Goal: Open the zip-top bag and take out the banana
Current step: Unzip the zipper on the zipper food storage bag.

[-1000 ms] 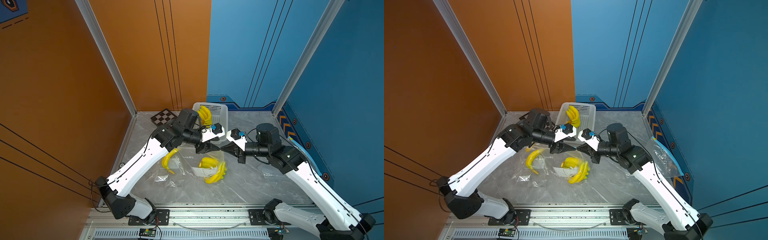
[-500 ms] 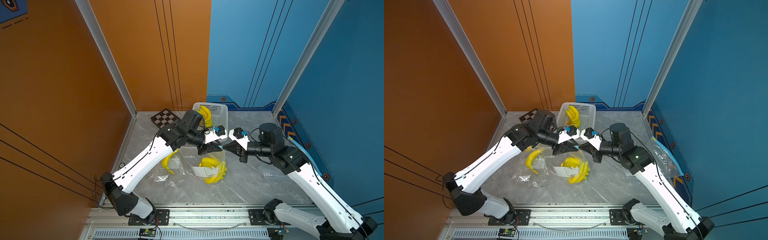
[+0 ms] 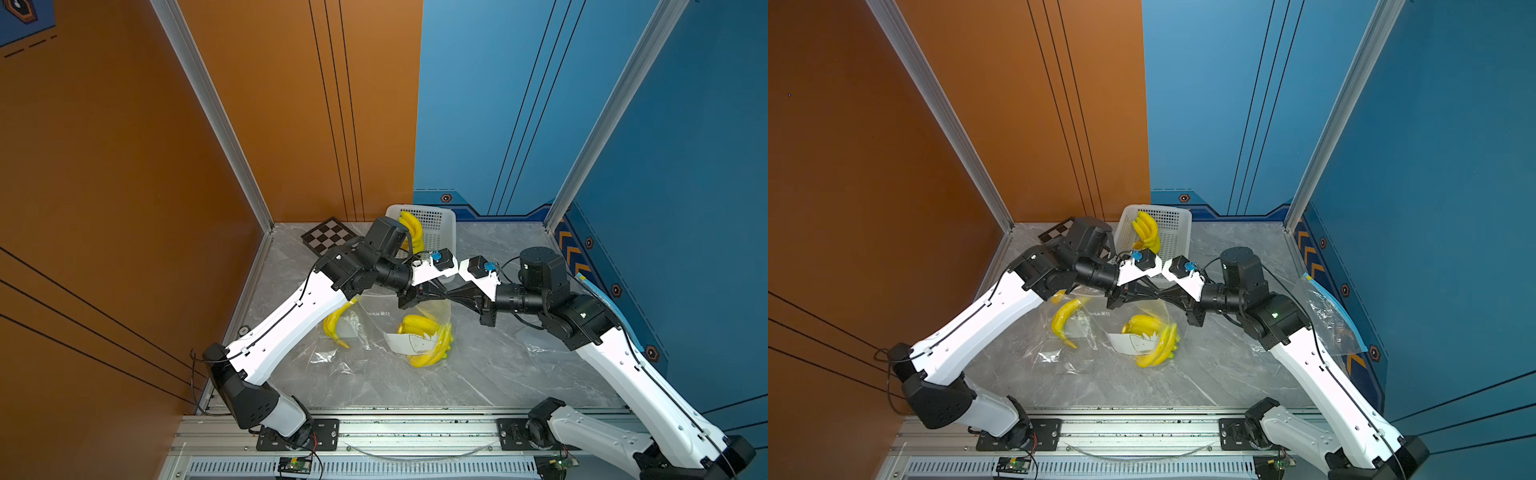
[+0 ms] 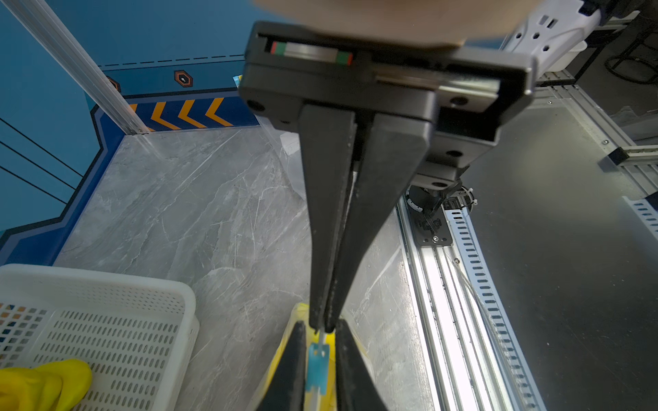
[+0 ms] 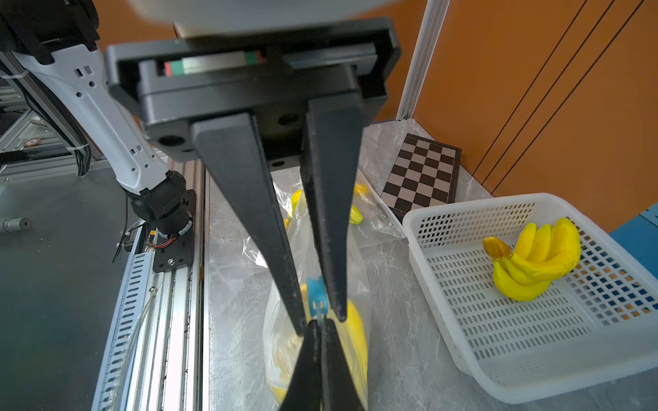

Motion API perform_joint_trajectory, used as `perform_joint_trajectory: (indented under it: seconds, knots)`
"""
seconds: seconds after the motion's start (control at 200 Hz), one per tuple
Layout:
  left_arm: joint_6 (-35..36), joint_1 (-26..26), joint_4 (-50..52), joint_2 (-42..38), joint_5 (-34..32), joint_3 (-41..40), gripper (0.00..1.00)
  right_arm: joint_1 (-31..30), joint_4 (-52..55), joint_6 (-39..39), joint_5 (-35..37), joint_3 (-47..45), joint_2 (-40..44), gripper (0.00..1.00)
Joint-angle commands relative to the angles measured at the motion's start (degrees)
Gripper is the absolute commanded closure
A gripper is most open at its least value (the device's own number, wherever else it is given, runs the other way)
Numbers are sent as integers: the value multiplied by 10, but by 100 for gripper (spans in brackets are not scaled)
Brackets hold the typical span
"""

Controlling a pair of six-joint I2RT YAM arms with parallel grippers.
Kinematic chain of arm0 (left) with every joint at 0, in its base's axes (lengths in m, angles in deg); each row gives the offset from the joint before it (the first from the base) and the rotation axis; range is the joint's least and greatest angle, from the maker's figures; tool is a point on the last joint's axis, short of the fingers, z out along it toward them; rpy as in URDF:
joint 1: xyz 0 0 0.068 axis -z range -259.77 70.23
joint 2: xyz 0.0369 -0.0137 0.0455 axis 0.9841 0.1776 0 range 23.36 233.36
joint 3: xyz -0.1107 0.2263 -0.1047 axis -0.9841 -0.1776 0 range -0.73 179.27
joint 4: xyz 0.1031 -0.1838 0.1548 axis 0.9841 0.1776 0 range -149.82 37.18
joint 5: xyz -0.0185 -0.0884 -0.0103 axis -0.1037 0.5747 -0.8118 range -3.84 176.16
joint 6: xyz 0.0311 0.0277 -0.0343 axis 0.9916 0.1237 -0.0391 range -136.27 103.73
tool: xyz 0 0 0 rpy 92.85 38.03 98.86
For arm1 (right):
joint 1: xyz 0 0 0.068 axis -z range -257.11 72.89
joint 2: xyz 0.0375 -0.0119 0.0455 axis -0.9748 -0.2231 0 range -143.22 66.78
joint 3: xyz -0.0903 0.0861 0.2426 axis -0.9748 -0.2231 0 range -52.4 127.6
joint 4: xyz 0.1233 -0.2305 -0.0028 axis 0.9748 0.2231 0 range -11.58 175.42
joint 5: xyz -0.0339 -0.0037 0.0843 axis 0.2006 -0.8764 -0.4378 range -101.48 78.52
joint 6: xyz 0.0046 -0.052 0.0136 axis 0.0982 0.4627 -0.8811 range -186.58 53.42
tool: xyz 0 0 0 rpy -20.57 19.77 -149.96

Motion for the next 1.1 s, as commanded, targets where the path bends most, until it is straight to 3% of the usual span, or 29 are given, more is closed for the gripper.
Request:
perform_joint_trajectory:
  seconds: [0.0, 0.1, 0.285, 0.686, 0.941, 1.096]
  knots:
    - [1, 4, 8, 3, 13, 8, 88, 0, -7, -13, -16, -6, 8, 100]
    - [1, 4, 14, 4, 14, 9, 97, 0, -7, -12, -12, -7, 8, 100]
    - [17, 4, 36, -1, -10, 9, 98, 14, -11, -25, -5, -7, 14, 100]
    - [92, 0, 97, -40, -161, -26, 100, 94, -24, -61, -19, -13, 45, 100]
    - [89, -54, 101, -119, -162, -84, 100, 183, -24, -73, -31, -30, 73, 100]
    - [78, -69, 112, -171, -159, -125, 100, 200, -22, -73, -27, -41, 79, 100]
